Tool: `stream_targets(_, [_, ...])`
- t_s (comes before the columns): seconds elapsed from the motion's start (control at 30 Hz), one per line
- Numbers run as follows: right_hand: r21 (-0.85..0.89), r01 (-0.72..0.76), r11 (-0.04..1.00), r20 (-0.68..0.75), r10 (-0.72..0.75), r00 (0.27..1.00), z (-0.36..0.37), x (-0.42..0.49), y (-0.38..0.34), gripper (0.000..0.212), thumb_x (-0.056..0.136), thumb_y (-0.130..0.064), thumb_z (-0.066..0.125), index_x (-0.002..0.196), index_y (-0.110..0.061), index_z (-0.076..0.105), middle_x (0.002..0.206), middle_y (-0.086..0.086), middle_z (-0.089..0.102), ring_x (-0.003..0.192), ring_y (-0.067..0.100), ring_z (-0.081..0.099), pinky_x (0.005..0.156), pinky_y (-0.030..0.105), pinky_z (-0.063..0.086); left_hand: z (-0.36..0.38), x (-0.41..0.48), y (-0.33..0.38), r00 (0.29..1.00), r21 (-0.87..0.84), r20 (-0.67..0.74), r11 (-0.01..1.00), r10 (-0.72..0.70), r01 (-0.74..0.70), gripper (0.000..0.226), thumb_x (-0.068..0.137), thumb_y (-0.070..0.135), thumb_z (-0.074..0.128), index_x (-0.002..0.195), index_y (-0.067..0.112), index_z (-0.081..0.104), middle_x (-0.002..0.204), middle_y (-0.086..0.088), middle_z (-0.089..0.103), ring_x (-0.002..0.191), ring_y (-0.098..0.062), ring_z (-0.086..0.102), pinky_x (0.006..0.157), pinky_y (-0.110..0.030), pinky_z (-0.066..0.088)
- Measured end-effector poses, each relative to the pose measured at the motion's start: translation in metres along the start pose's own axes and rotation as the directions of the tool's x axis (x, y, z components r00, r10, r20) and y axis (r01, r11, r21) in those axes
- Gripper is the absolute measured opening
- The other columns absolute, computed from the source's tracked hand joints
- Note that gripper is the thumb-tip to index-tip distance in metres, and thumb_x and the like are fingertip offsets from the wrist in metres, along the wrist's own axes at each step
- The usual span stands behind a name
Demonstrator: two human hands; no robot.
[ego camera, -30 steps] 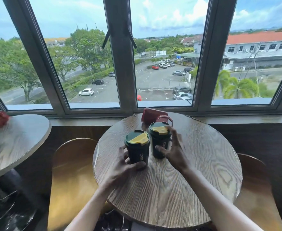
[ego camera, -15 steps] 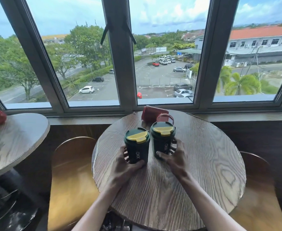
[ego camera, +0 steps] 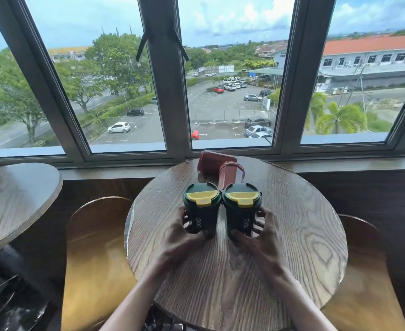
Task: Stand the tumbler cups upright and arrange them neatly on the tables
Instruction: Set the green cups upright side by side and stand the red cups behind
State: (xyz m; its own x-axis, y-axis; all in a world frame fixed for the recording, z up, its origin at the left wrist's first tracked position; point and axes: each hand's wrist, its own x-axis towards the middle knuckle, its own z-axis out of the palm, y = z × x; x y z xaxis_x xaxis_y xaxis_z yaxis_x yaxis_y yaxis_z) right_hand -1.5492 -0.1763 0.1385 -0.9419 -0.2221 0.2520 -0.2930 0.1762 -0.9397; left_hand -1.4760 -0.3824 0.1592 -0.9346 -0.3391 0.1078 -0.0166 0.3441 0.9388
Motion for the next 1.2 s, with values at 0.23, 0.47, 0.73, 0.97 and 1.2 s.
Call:
stream_targets(0.23, [-0.011, -0.006, 1.000, 0.047, 0.007, 0.999, -0.005, 0.003, 0.006, 0.092, 0.057, -0.053, 0.087, 0.133, -0.031, 0.041, 0.128, -0.003, 0.046, 0.117, 0.014, 0.055, 0.093, 0.039, 0.053, 0.000, -0.004, 0.005, 0.999, -0.092, 0.053, 0.996, 0.002, 0.003, 0.065, 0.061, 0.026, 0.079, 0.117, 0.034, 0.050, 0.116, 0.005, 0.066, 0.101, 0.002, 0.068, 0.080, -0.015, 0.053])
stream_targets(0.47, [0.188, -0.094, 0.978, -0.170, 0.127, 0.977, -0.032, 0.031, -0.028, 0.075, 0.080, -0.077, 0.041, 0.122, -0.017, 0.059, 0.122, 0.007, 0.064, 0.113, 0.016, 0.060, 0.098, 0.039, 0.047, -0.012, -0.005, 0.021, 0.998, -0.242, -0.055, 0.970, 0.001, -0.015, 0.083, 0.070, 0.084, 0.051, 0.139, 0.039, 0.044, 0.148, 0.011, 0.045, 0.137, -0.002, 0.041, 0.113, -0.038, 0.030])
stream_targets(0.73, [-0.132, -0.326, 0.936, 0.159, 0.345, 0.925, -0.012, 0.170, -0.033, 0.057, 0.085, -0.047, 0.063, 0.131, -0.017, 0.052, 0.132, 0.011, 0.057, 0.112, 0.028, 0.056, 0.097, 0.046, 0.049, -0.015, 0.036, 0.046, 0.984, -0.350, -0.107, 0.932, -0.142, 0.096, 0.060, 0.071, 0.053, 0.067, 0.119, 0.018, 0.061, 0.119, -0.004, 0.068, 0.112, -0.013, 0.063, 0.097, -0.040, 0.044])
stream_targets(0.97, [-0.244, -0.492, 0.836, 0.266, 0.546, 0.795, 0.009, 0.197, -0.035, 0.068, 0.085, -0.049, 0.067, 0.140, -0.015, 0.046, 0.141, 0.014, 0.048, 0.095, 0.026, 0.053, 0.061, 0.030, 0.044, -0.014, 0.046, 0.037, 0.977, -0.393, -0.071, 0.906, -0.202, 0.159, 0.044, 0.069, 0.032, 0.069, 0.111, 0.020, 0.065, 0.112, -0.006, 0.072, 0.106, -0.022, 0.066, 0.091, -0.037, 0.050])
stream_targets(1.2, [0.016, -0.524, 0.851, 0.299, 0.496, 0.815, 0.003, 0.190, -0.032, 0.055, 0.082, -0.019, 0.077, 0.127, -0.005, 0.049, 0.092, 0.010, 0.062, 0.074, 0.020, 0.062, 0.057, 0.028, 0.047, -0.016, 0.048, 0.036, 0.975, -0.395, -0.055, 0.901, -0.217, 0.178, 0.052, 0.061, 0.039, 0.073, 0.109, 0.021, 0.065, 0.111, -0.006, 0.071, 0.100, -0.019, 0.066, 0.085, -0.036, 0.047])
